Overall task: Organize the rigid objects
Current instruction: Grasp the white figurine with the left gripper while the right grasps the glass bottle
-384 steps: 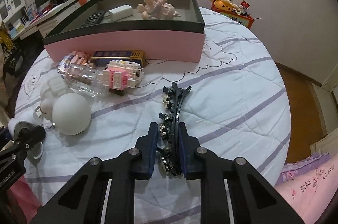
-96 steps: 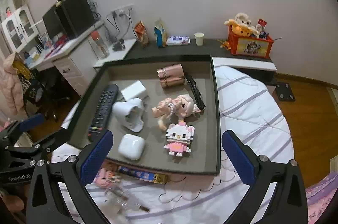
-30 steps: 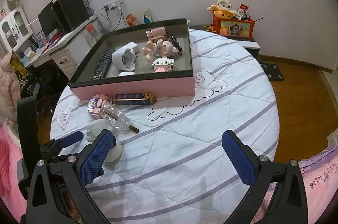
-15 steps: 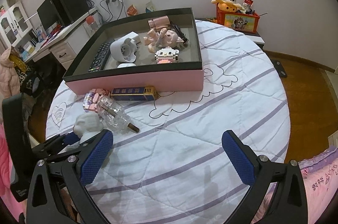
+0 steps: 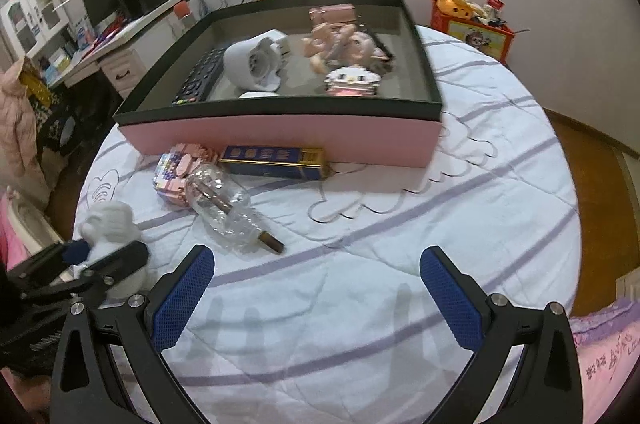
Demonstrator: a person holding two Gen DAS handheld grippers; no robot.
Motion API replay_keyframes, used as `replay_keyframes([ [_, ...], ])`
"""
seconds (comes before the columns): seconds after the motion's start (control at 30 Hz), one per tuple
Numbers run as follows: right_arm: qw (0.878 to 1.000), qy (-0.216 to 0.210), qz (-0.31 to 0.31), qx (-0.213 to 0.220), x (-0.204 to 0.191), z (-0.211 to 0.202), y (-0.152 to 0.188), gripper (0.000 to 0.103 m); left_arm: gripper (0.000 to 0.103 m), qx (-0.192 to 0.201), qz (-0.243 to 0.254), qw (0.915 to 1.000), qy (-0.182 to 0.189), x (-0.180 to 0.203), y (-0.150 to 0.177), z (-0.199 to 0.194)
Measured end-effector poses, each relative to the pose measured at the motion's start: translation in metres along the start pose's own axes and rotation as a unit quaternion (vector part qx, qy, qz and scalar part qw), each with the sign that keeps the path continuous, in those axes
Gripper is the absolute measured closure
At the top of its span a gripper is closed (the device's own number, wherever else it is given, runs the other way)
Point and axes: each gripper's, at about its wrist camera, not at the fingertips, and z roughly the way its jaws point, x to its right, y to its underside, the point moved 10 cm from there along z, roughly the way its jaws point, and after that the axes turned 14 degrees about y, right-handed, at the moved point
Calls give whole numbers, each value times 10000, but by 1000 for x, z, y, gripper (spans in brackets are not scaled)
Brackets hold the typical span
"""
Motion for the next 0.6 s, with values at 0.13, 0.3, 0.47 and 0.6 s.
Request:
replay_keyframes([
  [0.13,9996,-122,-258,31,-19,4,-3,0,40,104,34,9999,-123,-11,-6,-15],
  [0.3,9985,-40,-554,32,-36,20,-9,0,40,137,101,9997,-200,-17,-9,-23],
  [0.47,9976,-89,-683,-18,-45,36,-10,20,40,128,179,9995,-212,-16,-12,-24],
  [0.6,9966,-204,-782,149,-50,29,-13,62,40,127,200,9995,-216,-16,-11,-25],
])
